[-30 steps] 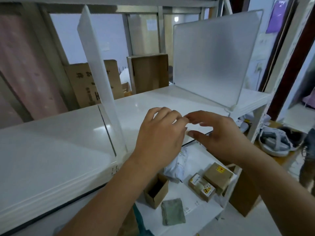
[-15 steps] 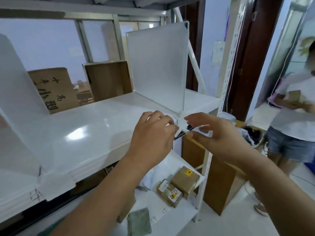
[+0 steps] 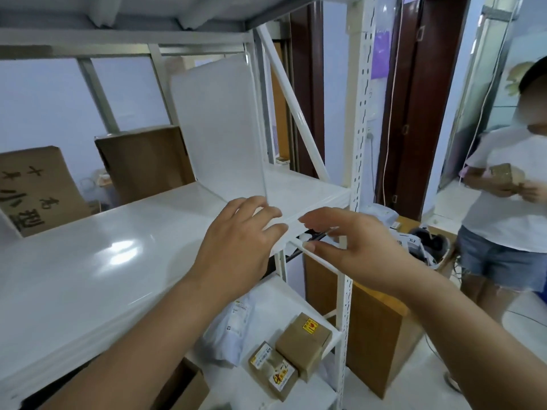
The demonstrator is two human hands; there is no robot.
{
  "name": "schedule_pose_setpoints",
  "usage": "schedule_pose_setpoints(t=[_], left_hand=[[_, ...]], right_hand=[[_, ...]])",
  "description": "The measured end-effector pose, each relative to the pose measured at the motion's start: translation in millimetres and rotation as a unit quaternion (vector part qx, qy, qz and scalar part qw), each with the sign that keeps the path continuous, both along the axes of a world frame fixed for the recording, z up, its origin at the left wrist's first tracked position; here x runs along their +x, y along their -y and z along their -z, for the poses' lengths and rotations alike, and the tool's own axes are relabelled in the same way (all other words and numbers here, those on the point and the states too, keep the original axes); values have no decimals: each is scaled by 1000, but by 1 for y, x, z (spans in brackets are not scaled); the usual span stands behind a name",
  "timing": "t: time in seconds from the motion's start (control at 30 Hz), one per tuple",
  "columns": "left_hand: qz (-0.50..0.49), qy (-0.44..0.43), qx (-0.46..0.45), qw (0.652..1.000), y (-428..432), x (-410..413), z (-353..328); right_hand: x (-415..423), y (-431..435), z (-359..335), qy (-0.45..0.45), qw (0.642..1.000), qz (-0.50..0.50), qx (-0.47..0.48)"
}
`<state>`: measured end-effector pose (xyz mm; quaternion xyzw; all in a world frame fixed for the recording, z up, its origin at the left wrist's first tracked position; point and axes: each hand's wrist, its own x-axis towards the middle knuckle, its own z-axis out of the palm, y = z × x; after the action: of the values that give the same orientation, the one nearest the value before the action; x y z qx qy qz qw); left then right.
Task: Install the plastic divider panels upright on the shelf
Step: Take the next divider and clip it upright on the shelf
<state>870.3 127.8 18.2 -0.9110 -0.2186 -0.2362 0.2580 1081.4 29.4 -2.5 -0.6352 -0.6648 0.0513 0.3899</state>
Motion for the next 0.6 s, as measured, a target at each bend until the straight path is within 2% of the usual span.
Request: schedule_pose_setpoints(t=[0.13,0.3,0.43,0.6], left_hand=[[21,-94,72,993,-28,11,-7],[-30,-216,139,966,-64,20,-16],[28,-224,206,952,-86,23,-22],[87,-229,233,941,-97,30,-30]], right_hand=[[10,-32,3,17,1000,10,-17],[14,-80,3,65,996,-5,-60],[11,-117,6,98,991,-53,-76],[11,-148,7,62,989,-115,-70]])
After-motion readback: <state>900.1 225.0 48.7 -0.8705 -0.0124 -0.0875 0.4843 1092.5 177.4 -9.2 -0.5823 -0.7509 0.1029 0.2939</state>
